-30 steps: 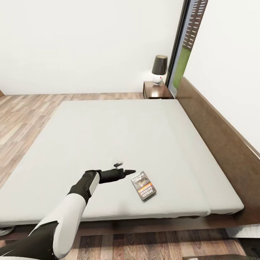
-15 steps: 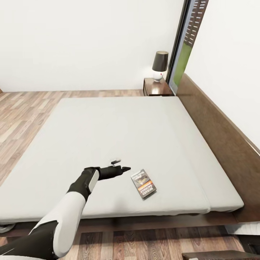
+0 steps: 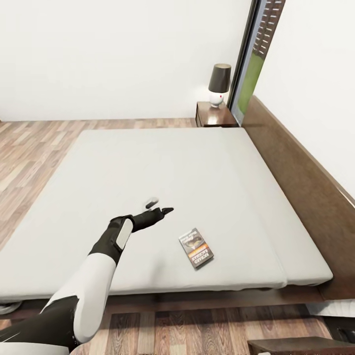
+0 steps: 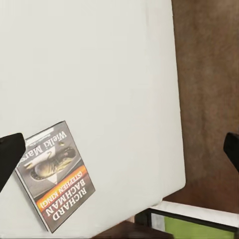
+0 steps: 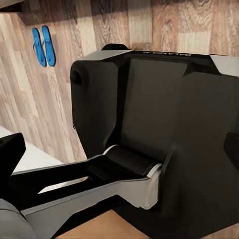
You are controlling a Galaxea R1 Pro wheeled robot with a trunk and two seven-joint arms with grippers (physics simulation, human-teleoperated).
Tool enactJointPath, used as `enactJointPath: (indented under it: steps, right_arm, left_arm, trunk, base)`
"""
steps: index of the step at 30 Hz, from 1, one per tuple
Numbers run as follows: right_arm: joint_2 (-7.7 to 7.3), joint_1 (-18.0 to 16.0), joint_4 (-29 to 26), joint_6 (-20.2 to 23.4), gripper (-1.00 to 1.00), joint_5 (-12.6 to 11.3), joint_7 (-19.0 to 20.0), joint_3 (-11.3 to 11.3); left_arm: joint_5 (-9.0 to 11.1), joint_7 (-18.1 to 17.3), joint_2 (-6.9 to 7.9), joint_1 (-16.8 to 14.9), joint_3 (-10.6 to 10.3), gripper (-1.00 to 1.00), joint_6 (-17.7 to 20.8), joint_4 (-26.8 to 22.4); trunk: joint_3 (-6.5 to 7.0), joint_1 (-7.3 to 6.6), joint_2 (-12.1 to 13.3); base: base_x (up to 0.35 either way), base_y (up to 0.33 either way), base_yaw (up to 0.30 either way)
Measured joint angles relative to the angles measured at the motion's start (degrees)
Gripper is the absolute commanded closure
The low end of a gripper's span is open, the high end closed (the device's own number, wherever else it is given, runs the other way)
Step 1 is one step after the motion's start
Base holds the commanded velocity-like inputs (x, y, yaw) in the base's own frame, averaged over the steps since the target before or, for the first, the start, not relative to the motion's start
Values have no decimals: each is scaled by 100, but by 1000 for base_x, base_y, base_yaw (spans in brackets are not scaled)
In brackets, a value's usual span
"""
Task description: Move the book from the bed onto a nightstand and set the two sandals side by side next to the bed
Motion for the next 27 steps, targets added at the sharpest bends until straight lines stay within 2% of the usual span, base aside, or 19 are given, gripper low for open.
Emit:
enactJointPath:
  steps: [5,10,12,16,18,22,27]
  right_arm:
    - [0,0,0,0,-100,0,-1,-2]
    - [0,0,0,0,-100,0,6,-2]
    - [0,0,0,0,-100,0,13,1]
    - [0,0,0,0,-100,0,17,0]
    - [0,0,0,0,-100,0,11,1]
    - [0,0,0,0,-100,0,14,2]
    - [0,0,0,0,-100,0,27,-1]
  left_arm:
    - [0,14,0,-1,-76,-100,-5,417]
    - [-7,9,0,-1,-92,-100,1,497]
    - [-11,8,0,-3,-209,-100,2,513]
    - [-8,6,-1,-2,-731,-100,-6,660]
    - [-2,5,-1,-2,-894,-100,-8,740]
    - [9,-4,-1,11,-992,-100,-15,792]
    - [11,-24,-1,15,-1006,-100,-20,798]
  trunk:
    - [-45,0,0]
    - [-90,0,0]
    - [-108,0,0]
    - [-144,0,0]
    - [-161,0,0]
    - [-197,0,0]
    - [-242,0,0]
  base:
    - [0,0,0]
    - [0,0,0]
    - [0,0,0]
    - [0,0,0]
    - [0,0,0]
    - [0,0,0]
    - [4,0,0]
